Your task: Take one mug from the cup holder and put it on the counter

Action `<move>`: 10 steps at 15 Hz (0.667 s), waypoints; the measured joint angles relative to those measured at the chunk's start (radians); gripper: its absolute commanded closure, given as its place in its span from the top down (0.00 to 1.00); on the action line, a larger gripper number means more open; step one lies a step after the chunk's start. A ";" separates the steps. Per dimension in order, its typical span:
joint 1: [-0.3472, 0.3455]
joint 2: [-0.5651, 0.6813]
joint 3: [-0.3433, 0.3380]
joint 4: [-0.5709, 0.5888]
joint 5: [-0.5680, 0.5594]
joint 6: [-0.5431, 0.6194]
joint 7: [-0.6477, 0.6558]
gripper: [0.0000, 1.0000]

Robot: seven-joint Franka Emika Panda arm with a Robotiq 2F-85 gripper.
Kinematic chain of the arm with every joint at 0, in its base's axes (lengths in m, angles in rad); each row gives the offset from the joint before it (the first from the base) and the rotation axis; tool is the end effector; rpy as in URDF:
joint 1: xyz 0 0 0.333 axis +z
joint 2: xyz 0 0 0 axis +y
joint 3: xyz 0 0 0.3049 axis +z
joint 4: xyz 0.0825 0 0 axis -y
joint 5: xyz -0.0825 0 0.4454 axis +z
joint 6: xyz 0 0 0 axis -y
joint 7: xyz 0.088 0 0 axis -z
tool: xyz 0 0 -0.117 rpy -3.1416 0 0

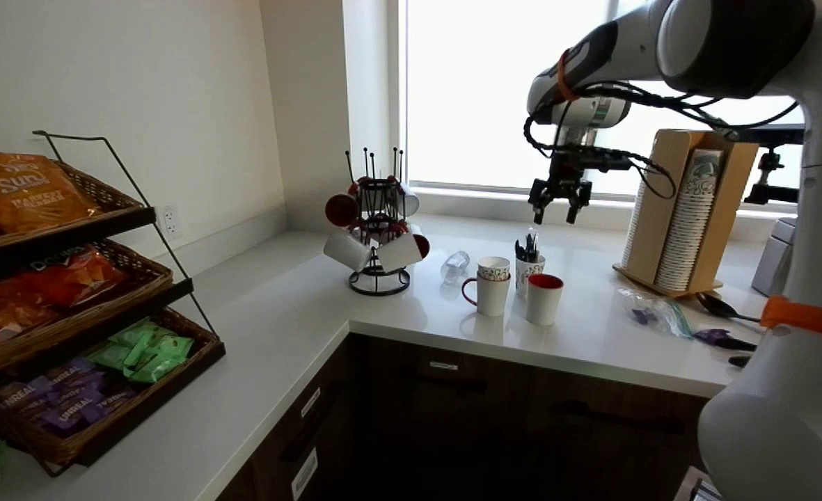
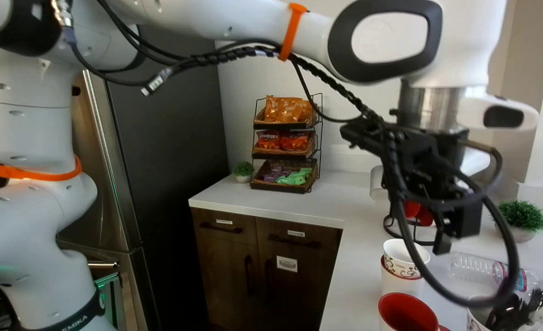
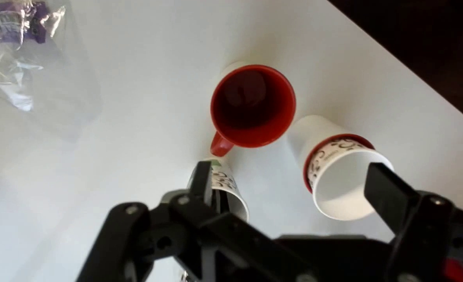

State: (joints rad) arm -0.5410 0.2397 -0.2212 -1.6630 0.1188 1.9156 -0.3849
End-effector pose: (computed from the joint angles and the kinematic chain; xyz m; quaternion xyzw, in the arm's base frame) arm 0.5118 -0.4625 0.4304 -0.9786 0.2034 -0.0244 0.0200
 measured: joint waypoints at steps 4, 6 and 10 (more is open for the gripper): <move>0.119 -0.202 -0.007 -0.106 -0.100 0.011 0.138 1.00; 0.185 -0.289 0.007 -0.145 -0.165 -0.037 0.196 1.00; 0.285 -0.413 0.054 -0.179 -0.177 -0.189 0.213 1.00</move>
State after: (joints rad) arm -0.2557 -0.1729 -0.1668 -1.8416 -0.0583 1.7262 -0.1719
